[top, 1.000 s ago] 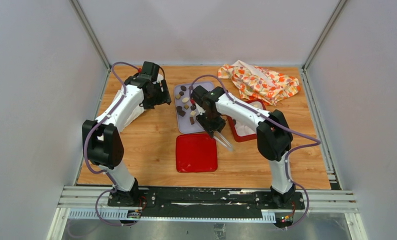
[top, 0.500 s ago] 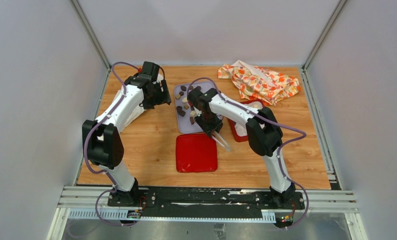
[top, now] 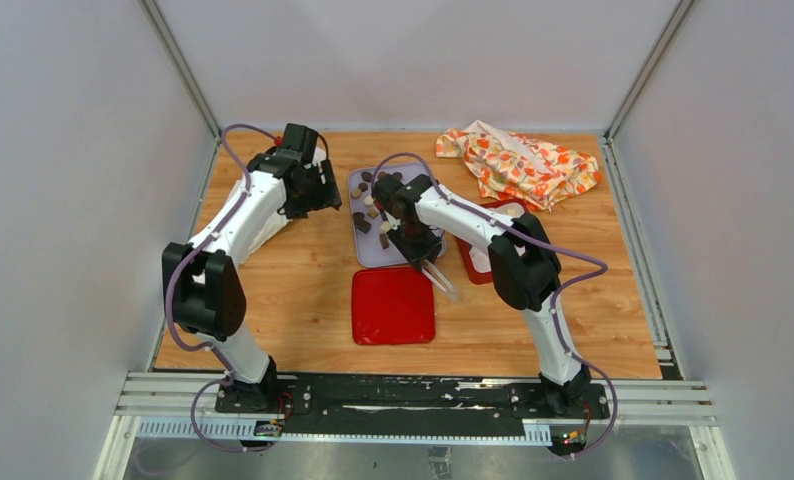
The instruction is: Pack the chocolate
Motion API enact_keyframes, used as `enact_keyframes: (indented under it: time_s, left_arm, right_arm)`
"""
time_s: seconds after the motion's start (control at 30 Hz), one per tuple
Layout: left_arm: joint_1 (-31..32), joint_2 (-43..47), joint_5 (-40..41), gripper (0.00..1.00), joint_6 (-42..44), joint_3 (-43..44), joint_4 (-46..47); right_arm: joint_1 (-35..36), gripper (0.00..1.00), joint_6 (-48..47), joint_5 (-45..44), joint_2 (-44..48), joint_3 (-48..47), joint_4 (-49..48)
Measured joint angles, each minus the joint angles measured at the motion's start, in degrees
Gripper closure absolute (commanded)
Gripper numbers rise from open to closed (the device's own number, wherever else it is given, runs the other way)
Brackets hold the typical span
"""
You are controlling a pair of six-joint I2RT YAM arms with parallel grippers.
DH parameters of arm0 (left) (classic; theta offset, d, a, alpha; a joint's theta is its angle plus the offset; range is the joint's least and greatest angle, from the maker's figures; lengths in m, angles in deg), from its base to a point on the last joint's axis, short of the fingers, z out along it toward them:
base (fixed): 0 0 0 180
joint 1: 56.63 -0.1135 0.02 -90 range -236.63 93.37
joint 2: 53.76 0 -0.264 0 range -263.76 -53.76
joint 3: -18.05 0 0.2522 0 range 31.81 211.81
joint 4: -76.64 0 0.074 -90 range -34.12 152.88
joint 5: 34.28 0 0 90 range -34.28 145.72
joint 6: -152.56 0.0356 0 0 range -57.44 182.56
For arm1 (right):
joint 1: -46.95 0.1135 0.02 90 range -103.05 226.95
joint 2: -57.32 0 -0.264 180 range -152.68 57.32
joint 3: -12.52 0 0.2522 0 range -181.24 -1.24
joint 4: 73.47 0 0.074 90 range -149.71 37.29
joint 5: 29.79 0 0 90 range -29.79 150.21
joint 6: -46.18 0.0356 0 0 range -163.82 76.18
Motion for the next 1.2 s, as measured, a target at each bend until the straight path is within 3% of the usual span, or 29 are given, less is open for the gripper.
enact_keyframes:
  time_s: [0.1,0.3,0.63,0.97,1.2]
  left_arm:
    - [0.00,0.37,0.11,0.22,0.00,-0.33,-0.02]
    - [0.00,0.79,0.22,0.22,0.00,-0.83,-0.02]
    - [0.00,0.92,0.24,0.22,0.00,-1.05,0.00]
    - [0.00,2.01,1.95,0.22,0.50,-1.27,-0.02]
    - [0.00,2.01,1.66,0.22,0.42,-1.27,-0.02]
  right_arm:
    - [0.00,0.82,-0.07,0.00,0.00,0.00,0.07]
    - [0.00,0.90,-0.07,-0.04,0.00,0.00,0.09]
    - [-0.02,0.93,0.37,-1.38,3.15,1.16,0.55]
    - [-1.97,0.94,2.27,-3.56,14.29,7.10,0.72]
    - [-8.09,0.94,5.05,-5.35,24.52,16.00,1.09]
